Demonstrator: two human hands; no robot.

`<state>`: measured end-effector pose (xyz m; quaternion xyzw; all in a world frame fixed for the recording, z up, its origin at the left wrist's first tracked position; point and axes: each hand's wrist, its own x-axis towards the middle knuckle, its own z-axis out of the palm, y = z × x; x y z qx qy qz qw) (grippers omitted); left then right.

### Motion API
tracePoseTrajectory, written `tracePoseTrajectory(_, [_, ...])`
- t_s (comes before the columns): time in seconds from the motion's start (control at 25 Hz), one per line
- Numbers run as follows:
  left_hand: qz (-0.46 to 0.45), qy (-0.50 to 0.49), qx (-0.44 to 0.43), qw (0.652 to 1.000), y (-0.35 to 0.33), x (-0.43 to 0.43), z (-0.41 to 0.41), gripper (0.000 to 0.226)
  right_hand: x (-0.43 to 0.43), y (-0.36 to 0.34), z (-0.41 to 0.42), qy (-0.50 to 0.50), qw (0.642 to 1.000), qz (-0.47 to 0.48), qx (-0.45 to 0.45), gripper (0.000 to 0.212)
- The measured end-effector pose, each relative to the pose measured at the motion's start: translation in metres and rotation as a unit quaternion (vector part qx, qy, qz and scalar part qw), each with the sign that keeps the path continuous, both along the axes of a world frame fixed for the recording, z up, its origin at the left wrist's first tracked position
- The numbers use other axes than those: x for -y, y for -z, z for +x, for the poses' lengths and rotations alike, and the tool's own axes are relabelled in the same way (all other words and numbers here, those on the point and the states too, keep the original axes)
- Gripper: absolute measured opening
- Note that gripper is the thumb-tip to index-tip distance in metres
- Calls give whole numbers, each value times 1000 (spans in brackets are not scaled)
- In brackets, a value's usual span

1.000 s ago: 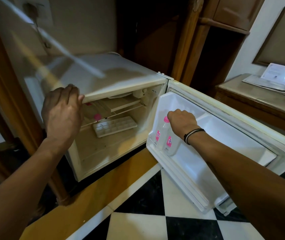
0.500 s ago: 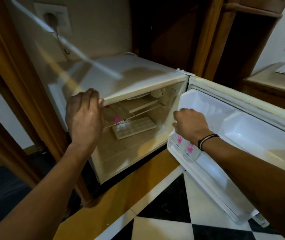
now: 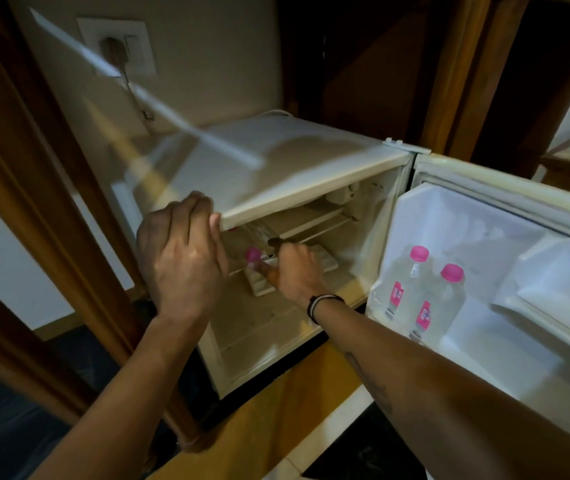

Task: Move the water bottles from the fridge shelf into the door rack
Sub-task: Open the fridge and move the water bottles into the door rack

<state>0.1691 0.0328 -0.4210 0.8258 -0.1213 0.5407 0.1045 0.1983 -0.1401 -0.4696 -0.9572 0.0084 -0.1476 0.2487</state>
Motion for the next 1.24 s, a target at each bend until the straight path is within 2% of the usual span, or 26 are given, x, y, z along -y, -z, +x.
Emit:
tracePoseTrajectory(0.12, [-25, 16, 3, 1000, 5, 3, 3, 49, -16, 8, 22, 27, 998, 49, 32, 46])
tracePoseTrajectory(0.2, [-26, 6, 13, 1000, 7, 3, 5, 48, -25, 11, 34, 47, 991, 123, 10, 31])
tracePoseTrajectory(0.28, [-18, -2, 30, 999, 8, 2, 8, 45, -31, 13, 43, 55, 982, 180, -18, 26])
tracePoseTrajectory(0.36, [-10, -6, 38, 999, 7, 2, 9, 45, -29, 16, 42, 71, 976, 205, -9, 18])
tracePoseTrajectory(0.52, [8, -26, 40, 999, 8, 2, 8, 43, 9, 2, 15, 95, 978, 188, 3, 14])
tracePoseTrajectory(0.6, [7, -36, 63, 997, 6, -1, 11, 39, 31, -22, -11, 49, 971, 233, 12, 18])
tracePoseTrajectory(0.68, [-1, -25, 49, 999, 8, -4, 16, 39, 51, -54, -36, 20, 960, 277, 22, 21])
tracePoseTrajectory(0.76, [-29, 14, -22, 999, 11, -3, 18, 48, 72, -87, -64, 8, 974, 224, 37, 20])
tracePoseTrajectory(0.84, [-46, 41, -64, 996, 12, -5, 17, 52, 90, -116, -91, 5, 998, 47, 40, 21])
tracePoseTrajectory(0.92, [-49, 51, -74, 995, 13, -6, 15, 50, 108, -136, -120, 8, 996, -87, 15, 17])
tracePoseTrajectory(1.08, [-53, 59, -112, 990, 7, -8, 7, 57, 139, -140, -160, 45, 980, -182, -70, 15])
tracePoseTrajectory(1.24, [-58, 78, -134, 986, 0, -4, -7, 59, 158, -128, -177, 81, 956, -269, -81, 24])
